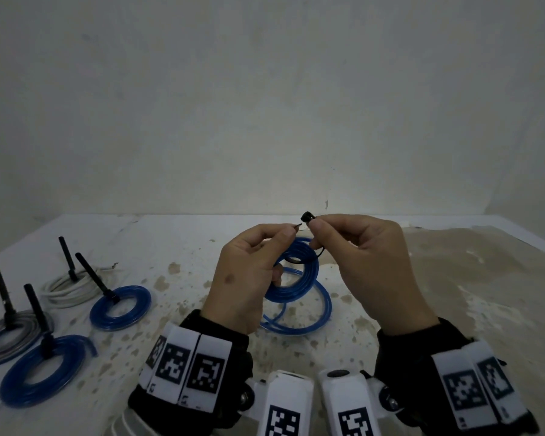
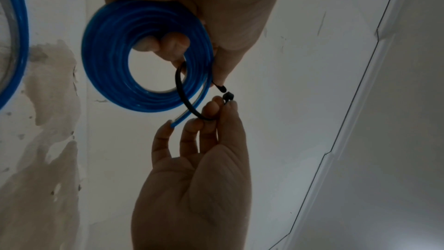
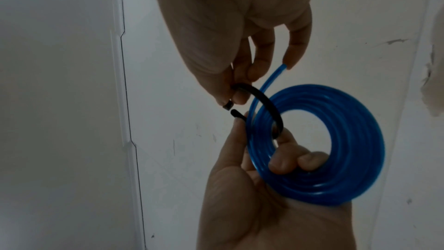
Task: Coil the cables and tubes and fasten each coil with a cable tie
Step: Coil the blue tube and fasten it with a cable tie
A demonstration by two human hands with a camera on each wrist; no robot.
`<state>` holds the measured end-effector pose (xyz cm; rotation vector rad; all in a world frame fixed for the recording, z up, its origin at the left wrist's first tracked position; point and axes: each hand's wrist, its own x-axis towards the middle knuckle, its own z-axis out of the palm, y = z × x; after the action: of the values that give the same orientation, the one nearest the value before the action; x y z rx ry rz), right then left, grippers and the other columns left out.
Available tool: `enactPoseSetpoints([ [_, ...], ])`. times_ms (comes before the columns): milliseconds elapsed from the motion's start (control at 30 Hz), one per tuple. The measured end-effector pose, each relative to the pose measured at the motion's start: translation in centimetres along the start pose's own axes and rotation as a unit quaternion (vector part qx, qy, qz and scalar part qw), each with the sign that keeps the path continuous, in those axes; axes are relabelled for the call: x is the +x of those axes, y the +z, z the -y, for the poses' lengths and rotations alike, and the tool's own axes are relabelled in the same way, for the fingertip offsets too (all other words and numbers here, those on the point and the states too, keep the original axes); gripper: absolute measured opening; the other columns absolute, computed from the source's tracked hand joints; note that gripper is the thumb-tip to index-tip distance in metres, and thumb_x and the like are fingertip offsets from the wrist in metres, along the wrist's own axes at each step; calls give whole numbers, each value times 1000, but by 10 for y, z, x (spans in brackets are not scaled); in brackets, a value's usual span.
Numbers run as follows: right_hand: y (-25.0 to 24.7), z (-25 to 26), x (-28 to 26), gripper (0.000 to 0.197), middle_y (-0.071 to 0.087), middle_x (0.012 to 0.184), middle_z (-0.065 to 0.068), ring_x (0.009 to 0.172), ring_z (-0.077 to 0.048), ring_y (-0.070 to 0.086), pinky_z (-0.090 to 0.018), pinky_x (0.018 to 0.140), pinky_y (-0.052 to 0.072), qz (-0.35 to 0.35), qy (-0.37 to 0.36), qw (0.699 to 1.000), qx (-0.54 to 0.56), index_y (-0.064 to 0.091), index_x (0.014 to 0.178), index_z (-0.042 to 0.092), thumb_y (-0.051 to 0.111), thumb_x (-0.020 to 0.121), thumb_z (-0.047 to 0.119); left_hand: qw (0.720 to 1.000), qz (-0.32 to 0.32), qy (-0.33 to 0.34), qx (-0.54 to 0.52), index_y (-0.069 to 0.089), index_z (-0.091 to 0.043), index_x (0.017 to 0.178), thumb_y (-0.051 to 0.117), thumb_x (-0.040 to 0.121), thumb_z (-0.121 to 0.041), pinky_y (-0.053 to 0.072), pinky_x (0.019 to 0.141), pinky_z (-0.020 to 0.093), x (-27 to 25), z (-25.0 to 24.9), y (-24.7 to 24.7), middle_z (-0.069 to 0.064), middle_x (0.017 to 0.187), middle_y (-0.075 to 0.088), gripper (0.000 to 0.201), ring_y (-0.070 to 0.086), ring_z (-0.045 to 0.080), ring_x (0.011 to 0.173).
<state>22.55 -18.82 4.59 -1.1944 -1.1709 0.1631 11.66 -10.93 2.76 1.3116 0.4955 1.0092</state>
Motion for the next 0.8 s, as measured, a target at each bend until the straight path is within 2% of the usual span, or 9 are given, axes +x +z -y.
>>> enactPoseSetpoints([
  [233, 0, 0, 0, 15, 64, 53, 18, 58, 5, 62, -4, 59, 44, 27, 4, 999, -28, 70, 73, 24, 66, 82, 12, 1000, -3, -9, -6, 66, -13, 80, 59, 85, -17, 33, 50, 28, 0, 1, 1, -6, 58, 60, 9, 34, 13, 47],
  [433, -1, 1, 0, 13, 67, 56, 4, 56, -1, 62, -8, 62, 47, 45, 20, 998, -31, 71, 77, 21, 65, 83, 11, 1000, -4, -9, -19, 65, -12, 77, 59, 84, -18, 34, 49, 27, 0, 1, 0, -2, 61, 60, 11, 35, 12, 45],
  [533, -2, 1, 0, 10, 67, 57, 3, 56, -1, 61, -9, 62, 47, 55, 37, 997, -29, 72, 81, 19, 65, 83, 11, 1000, -6, -7, -14, 65, -13, 76, 59, 84, -18, 34, 49, 27, 1, 2, 0, -3, 59, 60, 10, 36, 12, 44],
  [600, -3, 1, -1, 8, 67, 57, 1, 57, -4, 63, -12, 63, 50, 54, 46, 997, -28, 72, 84, 18, 66, 82, 13, 1000, -3, -3, -5, 65, -14, 75, 60, 84, -18, 34, 50, 28, 0, 2, 0, -3, 58, 60, 10, 36, 13, 45],
  [700, -3, 0, 0, 9, 69, 58, -4, 59, -12, 66, -24, 68, 54, 36, 68, 997, -18, 70, 90, 16, 68, 81, 16, 1000, -1, 3, 8, 65, -15, 74, 59, 85, -17, 33, 49, 27, 0, 2, 0, -4, 56, 59, 13, 35, 14, 46],
  [800, -4, -1, 1, 3, 69, 59, -4, 59, -22, 65, -35, 70, 54, 35, 88, 995, -20, 67, 83, 15, 69, 80, 15, 1000, -5, 5, 12, 65, -16, 73, 60, 86, -16, 32, 49, 27, 0, 3, -1, -4, 57, 60, 14, 34, 14, 47],
])
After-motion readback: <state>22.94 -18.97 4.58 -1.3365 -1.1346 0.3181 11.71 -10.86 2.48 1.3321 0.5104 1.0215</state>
